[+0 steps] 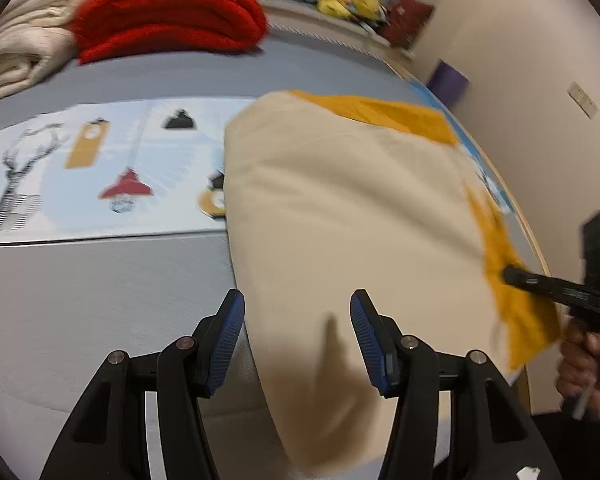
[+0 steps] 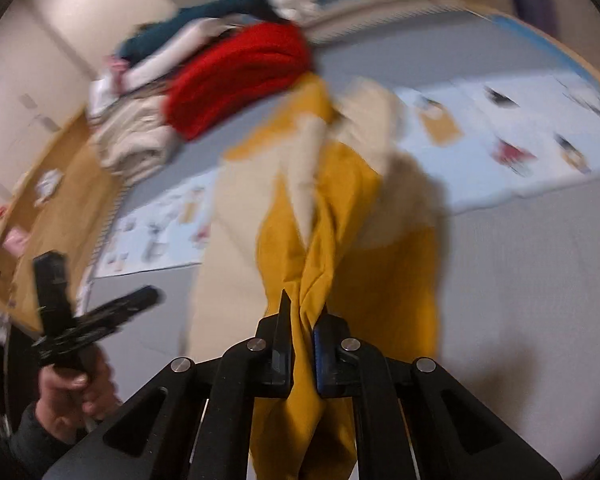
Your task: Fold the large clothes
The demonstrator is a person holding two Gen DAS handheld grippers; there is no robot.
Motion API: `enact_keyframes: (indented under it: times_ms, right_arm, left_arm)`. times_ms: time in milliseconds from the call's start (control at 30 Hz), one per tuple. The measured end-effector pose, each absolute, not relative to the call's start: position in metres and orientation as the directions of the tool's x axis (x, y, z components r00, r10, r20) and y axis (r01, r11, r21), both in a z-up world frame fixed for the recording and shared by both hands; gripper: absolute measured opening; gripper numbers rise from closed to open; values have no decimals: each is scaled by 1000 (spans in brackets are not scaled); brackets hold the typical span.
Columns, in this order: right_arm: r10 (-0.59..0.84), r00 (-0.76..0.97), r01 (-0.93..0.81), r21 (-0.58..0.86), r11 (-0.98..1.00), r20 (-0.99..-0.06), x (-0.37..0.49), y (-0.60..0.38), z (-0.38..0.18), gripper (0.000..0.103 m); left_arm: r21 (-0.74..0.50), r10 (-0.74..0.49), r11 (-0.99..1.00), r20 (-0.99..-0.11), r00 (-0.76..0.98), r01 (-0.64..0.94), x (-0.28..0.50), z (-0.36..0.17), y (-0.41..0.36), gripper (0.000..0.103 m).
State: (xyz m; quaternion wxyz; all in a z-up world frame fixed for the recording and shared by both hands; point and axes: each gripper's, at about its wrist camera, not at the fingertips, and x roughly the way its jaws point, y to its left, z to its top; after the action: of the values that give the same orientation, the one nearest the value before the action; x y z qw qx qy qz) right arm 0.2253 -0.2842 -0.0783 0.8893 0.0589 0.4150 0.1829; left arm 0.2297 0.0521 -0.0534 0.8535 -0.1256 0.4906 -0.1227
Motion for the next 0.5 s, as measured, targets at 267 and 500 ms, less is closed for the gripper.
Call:
enact_keyframes:
  times_ms: [267, 500]
  right_arm:
    - [182, 543, -183, 96, 978, -820, 250, -298, -116, 21]
    - [144, 491, -233, 30, 972, -859, 232, -297, -119, 42]
  left_arm:
    - [-234, -283, 947, -933, 224, 222, 229, -116, 9, 54]
    - [-243, -307, 928, -928, 212, 282, 222, -101, 16, 51]
